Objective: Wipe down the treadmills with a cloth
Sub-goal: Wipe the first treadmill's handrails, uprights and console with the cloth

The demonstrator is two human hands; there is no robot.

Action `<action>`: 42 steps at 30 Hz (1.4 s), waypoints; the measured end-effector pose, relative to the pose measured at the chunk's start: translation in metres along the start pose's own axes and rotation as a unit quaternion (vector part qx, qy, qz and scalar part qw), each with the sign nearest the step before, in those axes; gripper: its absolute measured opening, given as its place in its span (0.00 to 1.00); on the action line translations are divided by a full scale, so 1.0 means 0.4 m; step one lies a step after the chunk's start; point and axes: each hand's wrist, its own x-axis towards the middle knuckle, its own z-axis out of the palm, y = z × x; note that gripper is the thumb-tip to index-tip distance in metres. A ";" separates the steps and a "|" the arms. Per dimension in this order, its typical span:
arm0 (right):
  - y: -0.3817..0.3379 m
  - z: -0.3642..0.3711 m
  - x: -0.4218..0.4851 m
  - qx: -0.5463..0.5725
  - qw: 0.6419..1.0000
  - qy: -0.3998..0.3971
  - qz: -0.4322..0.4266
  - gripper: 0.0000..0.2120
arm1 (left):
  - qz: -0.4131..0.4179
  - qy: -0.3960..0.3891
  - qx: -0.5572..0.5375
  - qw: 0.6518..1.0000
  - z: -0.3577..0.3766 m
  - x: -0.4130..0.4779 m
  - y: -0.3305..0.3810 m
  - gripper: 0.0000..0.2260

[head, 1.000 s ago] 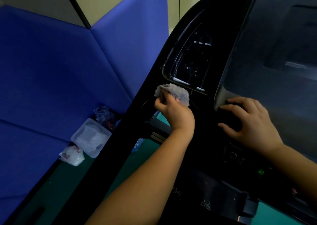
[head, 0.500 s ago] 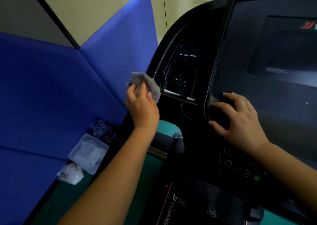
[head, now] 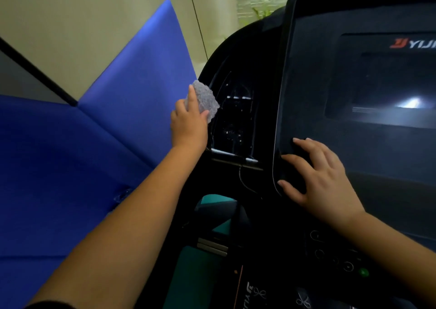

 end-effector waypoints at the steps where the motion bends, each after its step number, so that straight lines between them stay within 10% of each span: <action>1: -0.001 0.000 0.002 -0.003 1.000 -0.004 0.000 0.26 | 0.015 0.001 0.008 1.000 -0.003 0.029 0.013 0.30; 23: -0.001 0.004 0.002 -0.018 1.000 -0.010 0.011 0.24 | 0.336 -0.014 0.041 0.941 -0.044 0.337 0.343 0.27; 42: -0.006 0.000 -0.001 -0.006 1.000 0.004 0.010 0.24 | -0.016 -0.033 -0.072 0.997 -0.010 -0.146 -0.081 0.28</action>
